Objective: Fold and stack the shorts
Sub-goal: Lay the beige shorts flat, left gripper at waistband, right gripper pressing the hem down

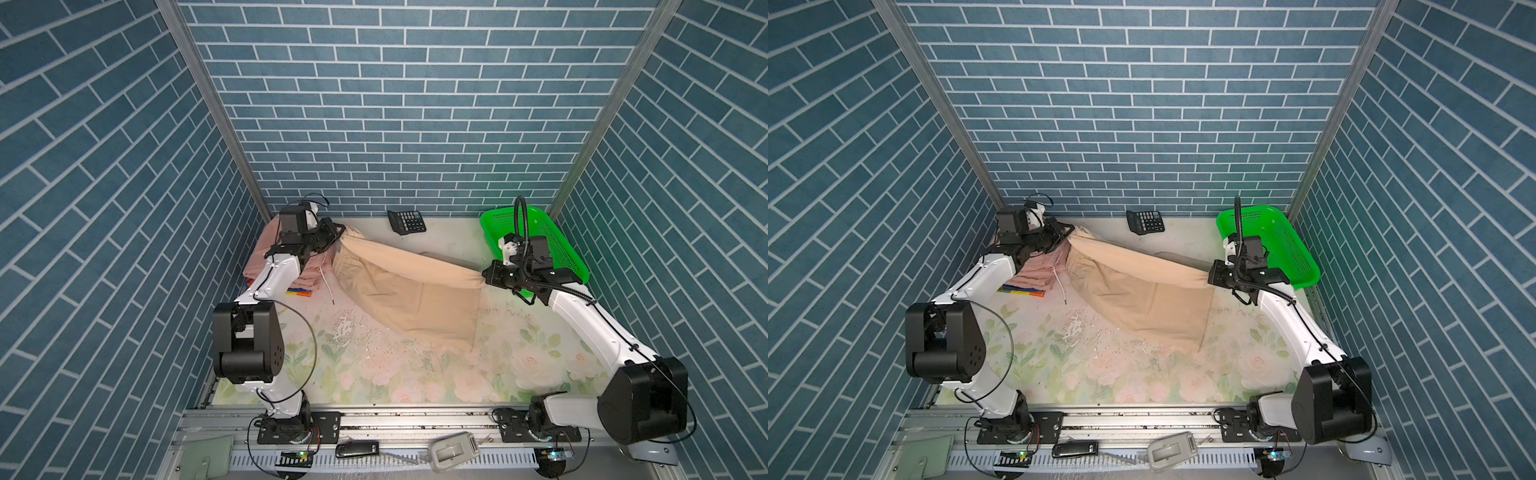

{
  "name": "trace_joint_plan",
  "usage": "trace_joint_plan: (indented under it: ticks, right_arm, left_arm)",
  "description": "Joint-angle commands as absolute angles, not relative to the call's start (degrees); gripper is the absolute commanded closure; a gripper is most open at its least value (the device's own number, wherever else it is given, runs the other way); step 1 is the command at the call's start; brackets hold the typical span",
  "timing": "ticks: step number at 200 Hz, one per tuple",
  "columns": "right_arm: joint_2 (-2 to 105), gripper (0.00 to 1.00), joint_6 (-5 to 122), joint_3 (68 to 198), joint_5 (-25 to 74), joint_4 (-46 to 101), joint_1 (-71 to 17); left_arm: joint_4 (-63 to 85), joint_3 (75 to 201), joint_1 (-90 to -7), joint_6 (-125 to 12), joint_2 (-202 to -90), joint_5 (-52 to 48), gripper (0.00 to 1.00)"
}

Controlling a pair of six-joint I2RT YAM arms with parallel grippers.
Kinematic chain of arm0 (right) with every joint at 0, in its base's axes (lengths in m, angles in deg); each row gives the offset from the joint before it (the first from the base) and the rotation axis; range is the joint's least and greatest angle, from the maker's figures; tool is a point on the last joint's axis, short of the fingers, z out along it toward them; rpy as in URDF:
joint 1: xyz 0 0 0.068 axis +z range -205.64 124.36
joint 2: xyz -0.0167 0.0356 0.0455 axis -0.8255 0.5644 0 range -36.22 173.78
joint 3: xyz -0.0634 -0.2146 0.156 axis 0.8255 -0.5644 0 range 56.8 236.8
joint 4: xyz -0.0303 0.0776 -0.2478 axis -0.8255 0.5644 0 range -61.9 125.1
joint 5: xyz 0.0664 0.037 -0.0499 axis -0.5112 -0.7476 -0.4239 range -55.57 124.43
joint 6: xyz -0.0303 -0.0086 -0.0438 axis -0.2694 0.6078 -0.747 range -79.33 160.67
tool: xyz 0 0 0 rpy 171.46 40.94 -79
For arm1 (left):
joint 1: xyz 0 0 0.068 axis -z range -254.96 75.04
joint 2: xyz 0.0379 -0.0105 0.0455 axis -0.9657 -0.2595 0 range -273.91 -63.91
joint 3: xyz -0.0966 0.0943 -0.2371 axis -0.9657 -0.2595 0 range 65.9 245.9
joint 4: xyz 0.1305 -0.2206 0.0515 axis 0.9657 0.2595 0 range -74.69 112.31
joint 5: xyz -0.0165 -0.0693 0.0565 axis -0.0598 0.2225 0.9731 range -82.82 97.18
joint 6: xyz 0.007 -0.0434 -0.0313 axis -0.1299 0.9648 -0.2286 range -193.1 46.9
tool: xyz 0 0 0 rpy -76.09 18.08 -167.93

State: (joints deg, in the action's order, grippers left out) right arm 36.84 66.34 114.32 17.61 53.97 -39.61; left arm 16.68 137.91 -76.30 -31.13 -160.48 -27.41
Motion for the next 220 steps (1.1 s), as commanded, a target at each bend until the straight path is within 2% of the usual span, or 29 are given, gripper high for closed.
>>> trace_joint_plan:
  ticks: [1,32,56,101,122,128,139,156,166,183,196,200,202,220]
  right_arm:
    - [34.45,1.0,69.05,106.73,17.82,55.99,-33.54]
    - [34.47,1.0,76.94,93.28,16.69,47.67,-28.41]
    - [34.44,1.0,79.2,87.72,18.21,45.48,-26.65]
    - [33.84,1.0,79.74,83.39,18.52,45.2,-26.44]
    - [34.24,1.0,79.11,82.23,18.31,45.44,-26.17]
    - [34.27,0.96,78.92,82.05,17.99,45.43,-26.19]
    - [33.82,0.88,78.53,82.22,17.52,46.16,-26.22]
    - [31.08,0.78,76.51,84.79,18.81,50.68,-26.19]
    - [28.55,0.7,75.03,87.15,20.67,54.91,-26.37]
    - [24.29,0.51,73.2,91.24,22.78,60.44,-27.42]
    - [22.56,0.35,72.0,93.47,22.84,62.33,-30.11]
    - [22.49,0.31,71.76,93.88,22.5,62.41,-31.18]
    - [22.55,0.29,71.67,94.02,22.31,62.34,-31.73]
    - [25.24,0.15,71.18,95.07,20.52,60.01,-35.91]
  left_arm:
    - [21.94,133.61,-78.29,-37.22,-163.15,-26.4,1.0]
    - [20.58,129.35,-78.98,-38.77,-164.11,-24.83,1.0]
    - [20.09,125.18,-80.19,-38.76,-162.49,-22.74,1.0]
    - [18.84,116.92,-81.99,-39.22,-158.46,-18.65,1.0]
    - [18.66,115.83,-81.98,-39.16,-159.67,-20.09,1.0]
    - [18.42,115.53,-81.99,-38.76,-160.04,-20.67,1.0]
    - [18.46,115.3,-81.95,-38.22,-160.1,-20.97,0.88]
    - [19.34,115.83,-81.99,-38.54,-158.3,-21.7,0.82]
    - [22.68,117.38,-81.99,-40.11,-156.03,-20.02,0.67]
    - [30.19,121.75,-81.99,-44.5,-151.76,-15.01,0.5]
    - [34.77,125.32,-81.86,-46.6,-148.95,-11.84,0.27]
    - [35.67,126.22,-81.68,-46.81,-148.31,-11.31,0.07]
    - [36.0,126.62,-81.54,-46.91,-148.05,-11.16,0.02]
    - [36.18,129.18,-77.1,-45.34,-146.55,-11.69,0.0]
